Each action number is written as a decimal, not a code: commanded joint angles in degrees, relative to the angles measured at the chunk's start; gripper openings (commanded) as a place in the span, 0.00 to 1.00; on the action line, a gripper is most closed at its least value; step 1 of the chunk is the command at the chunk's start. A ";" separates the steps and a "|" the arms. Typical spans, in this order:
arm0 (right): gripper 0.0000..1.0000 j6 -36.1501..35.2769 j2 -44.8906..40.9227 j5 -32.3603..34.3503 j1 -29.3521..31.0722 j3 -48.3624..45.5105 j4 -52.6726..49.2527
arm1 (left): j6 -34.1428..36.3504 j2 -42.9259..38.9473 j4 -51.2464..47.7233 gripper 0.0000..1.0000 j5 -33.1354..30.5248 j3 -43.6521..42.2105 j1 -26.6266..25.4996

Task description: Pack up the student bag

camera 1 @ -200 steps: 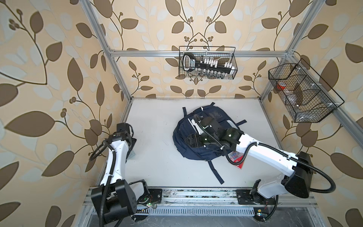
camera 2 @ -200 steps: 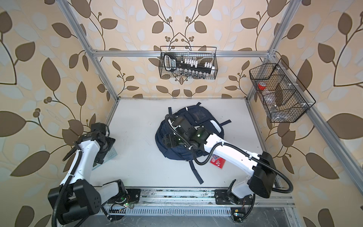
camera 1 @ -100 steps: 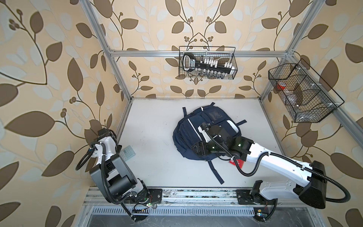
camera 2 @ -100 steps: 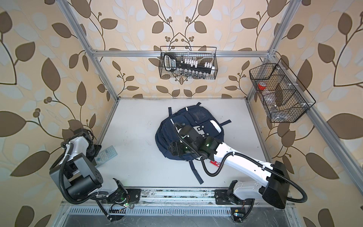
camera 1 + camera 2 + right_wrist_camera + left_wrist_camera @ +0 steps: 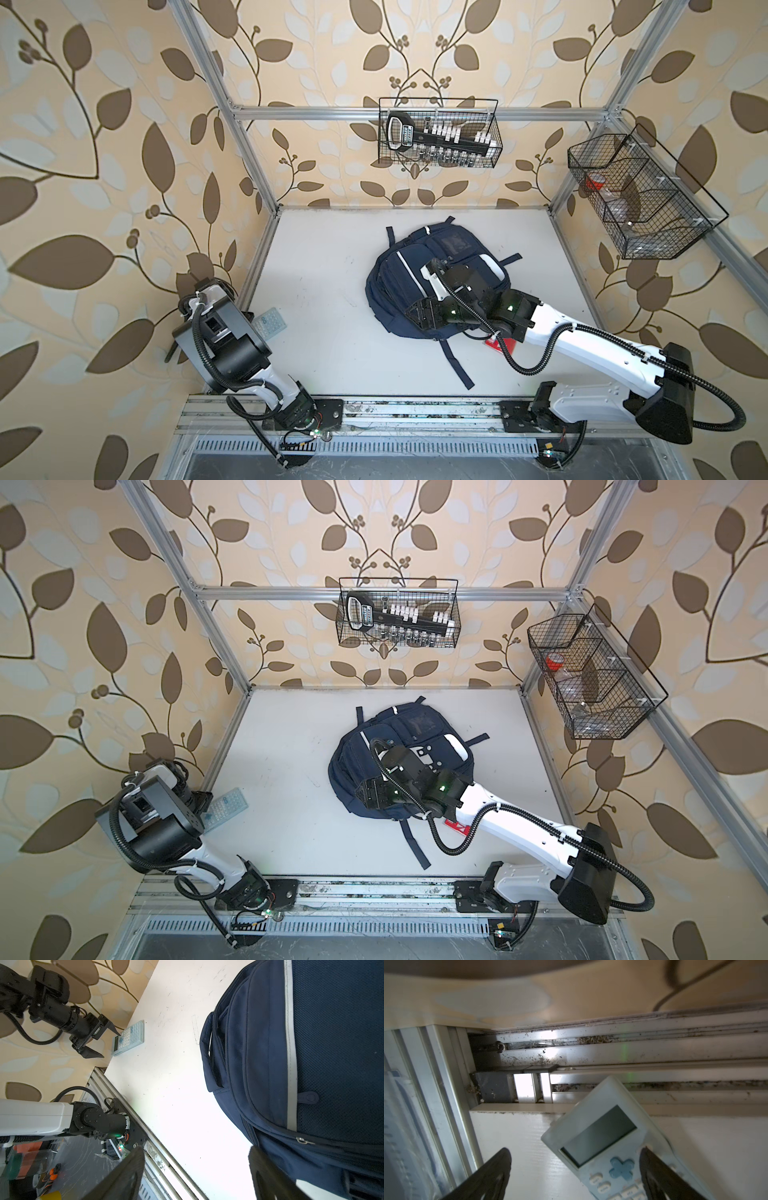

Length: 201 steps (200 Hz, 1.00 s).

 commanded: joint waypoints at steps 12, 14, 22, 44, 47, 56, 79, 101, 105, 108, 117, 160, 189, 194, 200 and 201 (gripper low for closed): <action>0.79 0.94 -1.74 0.80 -0.30 -1.11 -0.01 | 2.86 2.42 0.82 0.91 3.06 1.06 -0.73; 0.79 1.04 -1.77 0.78 -0.30 -1.11 -0.01 | 2.82 2.33 0.91 0.91 3.10 0.98 -0.91; 0.80 1.04 -1.82 0.72 -0.51 -1.08 0.00 | 2.73 2.12 1.11 0.91 3.15 0.82 -1.85; 0.79 0.85 -2.28 0.29 -1.91 -0.85 -0.18 | 2.58 2.14 0.84 0.91 2.90 1.13 -5.70; 0.79 0.77 -2.38 0.13 -2.17 -0.92 -0.21 | 2.47 2.25 0.85 0.90 2.85 1.06 -6.38; 0.79 0.68 -2.86 -0.25 -3.18 -0.92 -0.27 | 2.02 2.27 0.87 0.89 3.04 0.72 -8.19; 0.79 0.28 -4.43 -0.95 -6.00 -1.27 -0.70 | -0.49 1.15 1.29 0.86 4.53 -1.06 -15.23; 0.79 0.07 -5.61 -1.54 -8.25 -1.90 -1.30 | -3.73 -0.97 2.46 0.86 4.46 -3.57 -25.43; 0.79 0.06 -5.72 -1.66 -8.57 -2.05 -1.39 | -4.17 -1.21 2.95 0.86 4.59 -4.11 -27.17; 0.79 0.11 -5.82 -1.80 -8.84 -2.14 -1.48 | -4.62 -1.38 3.26 0.86 4.72 -4.38 -28.46; 0.79 0.08 -5.99 -2.17 -9.48 -2.36 -1.74 | -5.69 -1.31 3.76 0.86 5.35 -5.05 -31.91; 0.79 -1.59 -3.60 -5.91 -9.88 -2.78 -0.67 | -6.64 -1.09 3.72 0.83 5.50 -4.59 -47.52; 0.79 -3.61 1.16 -8.95 -8.43 -1.15 0.90 | -6.58 -4.16 2.15 0.83 4.81 -4.89 -55.07; 0.79 -3.78 2.33 -8.98 -7.81 -0.32 0.71 | -6.59 -5.33 1.88 0.83 4.78 -5.01 -55.66; 0.79 -4.04 3.79 -9.03 -7.07 0.83 0.61 | -6.59 -6.91 1.38 0.84 4.84 -4.98 -55.98; 0.79 -4.06 4.04 -9.03 -6.85 0.91 0.61 | -6.55 -7.33 1.29 0.84 4.94 -4.91 -56.00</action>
